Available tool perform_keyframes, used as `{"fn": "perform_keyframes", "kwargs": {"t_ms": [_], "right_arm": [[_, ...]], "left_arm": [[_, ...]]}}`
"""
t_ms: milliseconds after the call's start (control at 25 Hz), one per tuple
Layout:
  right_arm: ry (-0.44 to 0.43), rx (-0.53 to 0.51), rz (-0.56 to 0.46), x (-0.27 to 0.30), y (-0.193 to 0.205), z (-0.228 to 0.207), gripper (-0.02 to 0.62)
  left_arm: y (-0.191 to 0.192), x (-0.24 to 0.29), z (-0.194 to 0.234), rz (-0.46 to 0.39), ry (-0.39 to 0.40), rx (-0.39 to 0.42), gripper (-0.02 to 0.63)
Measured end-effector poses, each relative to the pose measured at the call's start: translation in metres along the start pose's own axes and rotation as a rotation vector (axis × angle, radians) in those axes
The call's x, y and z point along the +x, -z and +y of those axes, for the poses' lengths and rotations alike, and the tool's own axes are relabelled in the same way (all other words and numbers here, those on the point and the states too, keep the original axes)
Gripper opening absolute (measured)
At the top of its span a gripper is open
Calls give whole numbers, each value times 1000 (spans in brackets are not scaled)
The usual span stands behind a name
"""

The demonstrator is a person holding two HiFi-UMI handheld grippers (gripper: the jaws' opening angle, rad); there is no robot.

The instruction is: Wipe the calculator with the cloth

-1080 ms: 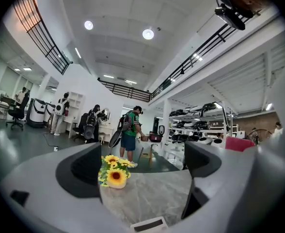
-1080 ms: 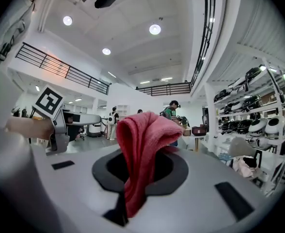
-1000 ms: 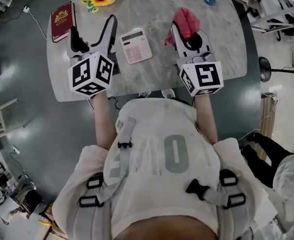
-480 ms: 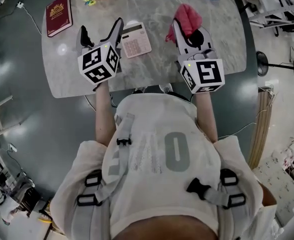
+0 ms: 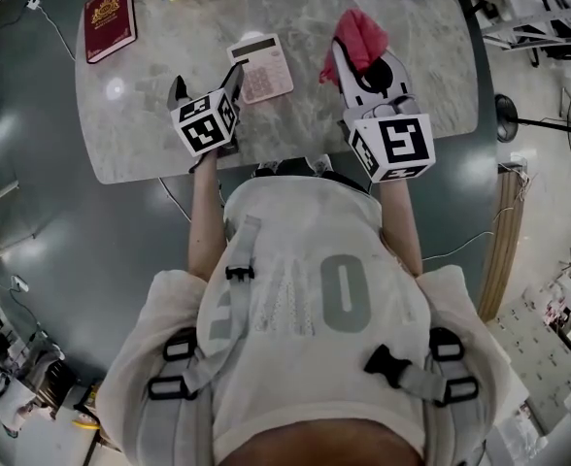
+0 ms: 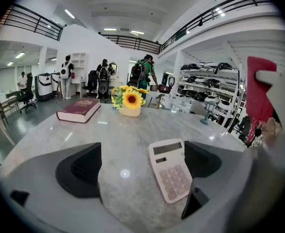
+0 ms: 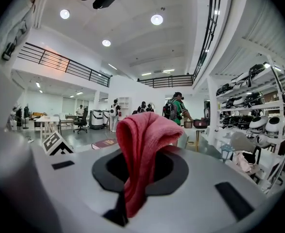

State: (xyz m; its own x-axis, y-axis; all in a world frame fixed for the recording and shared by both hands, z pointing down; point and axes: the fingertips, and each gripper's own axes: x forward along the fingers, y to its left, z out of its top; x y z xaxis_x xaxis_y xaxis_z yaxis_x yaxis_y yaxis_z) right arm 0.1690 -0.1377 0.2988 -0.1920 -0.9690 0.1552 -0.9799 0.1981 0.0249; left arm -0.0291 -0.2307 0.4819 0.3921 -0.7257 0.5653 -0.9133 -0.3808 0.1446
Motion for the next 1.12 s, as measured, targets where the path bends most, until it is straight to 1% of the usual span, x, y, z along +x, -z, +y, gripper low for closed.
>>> {"fn": "perform_keyframes", "kwargs": {"t_ms": [120, 280, 360, 600, 640, 760, 800, 1120], "right_arm": [[4, -2, 8, -4, 1, 2, 52], [14, 0, 21, -8, 6, 2, 52], [18, 1, 26, -10, 9, 2, 52], [27, -8, 41, -13, 15, 6, 52], [29, -8, 43, -13, 15, 7, 52], [33, -5, 49, -14, 16, 6, 52], [34, -5, 52, -14, 17, 6, 52], [6, -35, 63, -8, 20, 12, 52]], "left_arm": [[27, 3, 2, 72, -6, 5, 520], [60, 8, 5, 161, -29, 83, 520], [73, 9, 7, 192, -37, 99, 520], [105, 13, 13, 283, -36, 92, 519], [108, 14, 14, 298, -27, 79, 519], [112, 15, 16, 342, -4, 2, 523], [112, 15, 16, 355, 0, -8, 523], [119, 14, 16, 406, -1, -14, 523]]}}
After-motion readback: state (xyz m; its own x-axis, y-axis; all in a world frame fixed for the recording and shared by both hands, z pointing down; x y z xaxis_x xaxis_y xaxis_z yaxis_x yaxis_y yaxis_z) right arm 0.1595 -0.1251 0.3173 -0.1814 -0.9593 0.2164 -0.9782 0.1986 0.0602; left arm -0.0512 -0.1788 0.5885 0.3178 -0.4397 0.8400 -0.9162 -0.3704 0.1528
